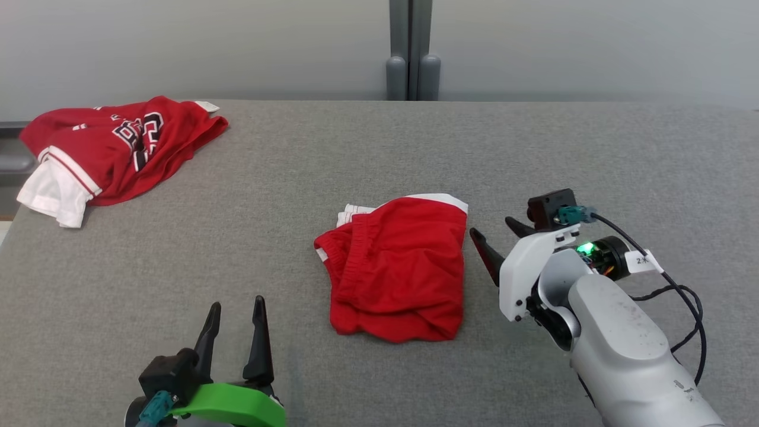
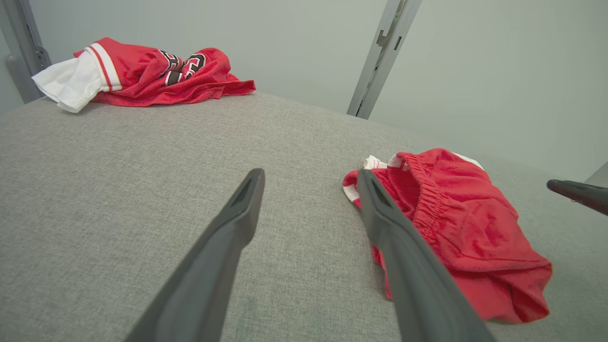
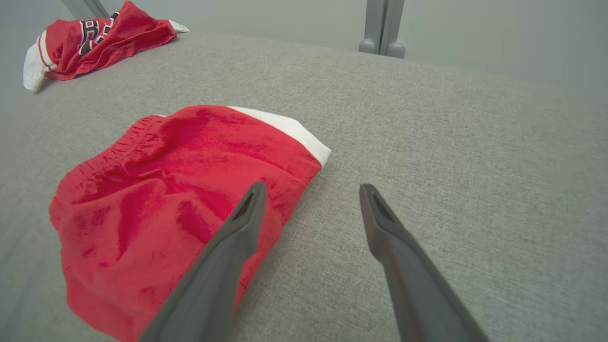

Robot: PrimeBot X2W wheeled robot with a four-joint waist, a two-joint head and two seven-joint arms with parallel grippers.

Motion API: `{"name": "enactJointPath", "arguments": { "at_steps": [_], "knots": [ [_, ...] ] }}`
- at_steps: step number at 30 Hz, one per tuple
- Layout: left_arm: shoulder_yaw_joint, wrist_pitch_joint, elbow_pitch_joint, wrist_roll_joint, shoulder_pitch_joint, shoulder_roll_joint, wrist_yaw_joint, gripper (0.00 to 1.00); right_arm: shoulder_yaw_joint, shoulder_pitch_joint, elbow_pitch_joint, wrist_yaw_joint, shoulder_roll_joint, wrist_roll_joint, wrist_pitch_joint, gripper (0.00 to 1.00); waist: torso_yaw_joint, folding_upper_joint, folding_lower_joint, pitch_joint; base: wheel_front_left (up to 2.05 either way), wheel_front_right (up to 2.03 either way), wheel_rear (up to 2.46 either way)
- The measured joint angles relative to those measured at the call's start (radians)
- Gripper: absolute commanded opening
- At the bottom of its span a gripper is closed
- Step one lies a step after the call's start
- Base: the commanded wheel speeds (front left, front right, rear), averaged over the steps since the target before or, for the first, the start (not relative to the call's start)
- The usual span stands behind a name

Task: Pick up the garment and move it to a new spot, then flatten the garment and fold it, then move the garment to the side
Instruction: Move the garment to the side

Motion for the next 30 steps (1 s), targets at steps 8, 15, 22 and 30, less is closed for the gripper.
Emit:
{"name": "enactJointPath", "arguments": {
  "at_steps": [8, 15, 22, 30],
  "knots": [
    [-0.007, 0.0, -0.005, -0.023, -0.017, 0.0, 0.008, 1.0, 0.083, -0.065, 0.149, 0.0, 0.001, 0.13, 0.13, 1.0, 0.073, 0.0, 0.0, 0.035, 0.0, 0.0, 0.0],
    [-0.008, 0.0, -0.011, -0.032, -0.02, 0.0, 0.013, 1.0, 0.12, -0.109, 0.23, 0.0, 0.0, 0.227, 0.167, 0.91, 0.113, 0.0, 0.0, 0.067, 0.0, 0.0, 0.0],
    [-0.006, 0.0, -0.023, -0.031, -0.029, 0.0, 0.016, 1.0, 0.189, -0.15, 0.256, 0.0, 0.003, 0.23, 0.097, 0.0, 0.099, 0.0, 0.0, 0.085, 0.0, 0.0, 0.0],
    [0.001, 0.0, -0.056, -0.002, -0.047, 0.0, 0.008, 1.0, 0.175, -0.225, 0.334, 0.0, -0.001, 0.119, -0.011, 0.0, 0.011, 0.0, 0.0, 0.098, 0.0, 0.0, 0.0]
  ]
}}
